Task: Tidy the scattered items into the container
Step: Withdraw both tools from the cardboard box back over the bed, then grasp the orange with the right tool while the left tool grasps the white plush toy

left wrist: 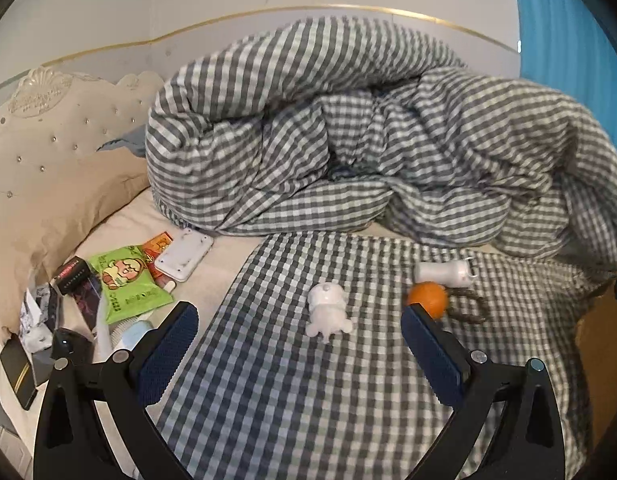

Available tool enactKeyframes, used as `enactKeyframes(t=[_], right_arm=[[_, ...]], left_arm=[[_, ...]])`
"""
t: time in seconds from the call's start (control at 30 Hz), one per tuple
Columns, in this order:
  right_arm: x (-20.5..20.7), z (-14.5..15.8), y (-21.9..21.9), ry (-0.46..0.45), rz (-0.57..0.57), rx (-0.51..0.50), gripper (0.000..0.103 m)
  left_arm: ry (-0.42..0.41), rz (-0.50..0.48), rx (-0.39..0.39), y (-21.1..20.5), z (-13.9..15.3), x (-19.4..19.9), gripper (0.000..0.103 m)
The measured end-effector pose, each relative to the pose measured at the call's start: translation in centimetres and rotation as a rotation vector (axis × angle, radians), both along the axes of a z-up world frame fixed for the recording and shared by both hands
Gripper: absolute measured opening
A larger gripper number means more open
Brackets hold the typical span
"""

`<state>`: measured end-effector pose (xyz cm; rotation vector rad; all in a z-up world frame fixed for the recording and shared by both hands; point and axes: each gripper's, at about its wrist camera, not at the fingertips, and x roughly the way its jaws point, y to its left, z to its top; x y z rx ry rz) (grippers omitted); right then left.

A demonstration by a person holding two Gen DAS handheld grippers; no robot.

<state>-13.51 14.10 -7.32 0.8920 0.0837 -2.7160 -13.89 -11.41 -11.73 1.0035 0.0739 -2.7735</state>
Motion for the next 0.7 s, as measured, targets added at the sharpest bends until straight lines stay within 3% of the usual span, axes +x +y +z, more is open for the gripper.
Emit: enactKeyframes(t=[0.37,0.57,0.63,0.7], right_arm=[[-8.5,-8.3,-4.5,-0.128,0.055,0.084,0.103],[-9.5,-10.1,-5.5,-0.142,0.074,0.101,0.103],[-9.8,-10.4,-5.7,-0.145,0.078,0.102,0.103],[-10.1,-10.6,-6.1,-0.149,0.085,0.108,0.103]], left_arm=[[-0.081,-0.038,0.009,0.0,-7.1,-6.5,0.103],[-0.166,-0.015,0.01,0.2,-11.3,-10.5,0.103],[-0.186,0.003,0.022,0.0,-12.4,-11.4,0.1],[-0.213,0.009,0.023,0.0,-13.5,-12.3,0.087]])
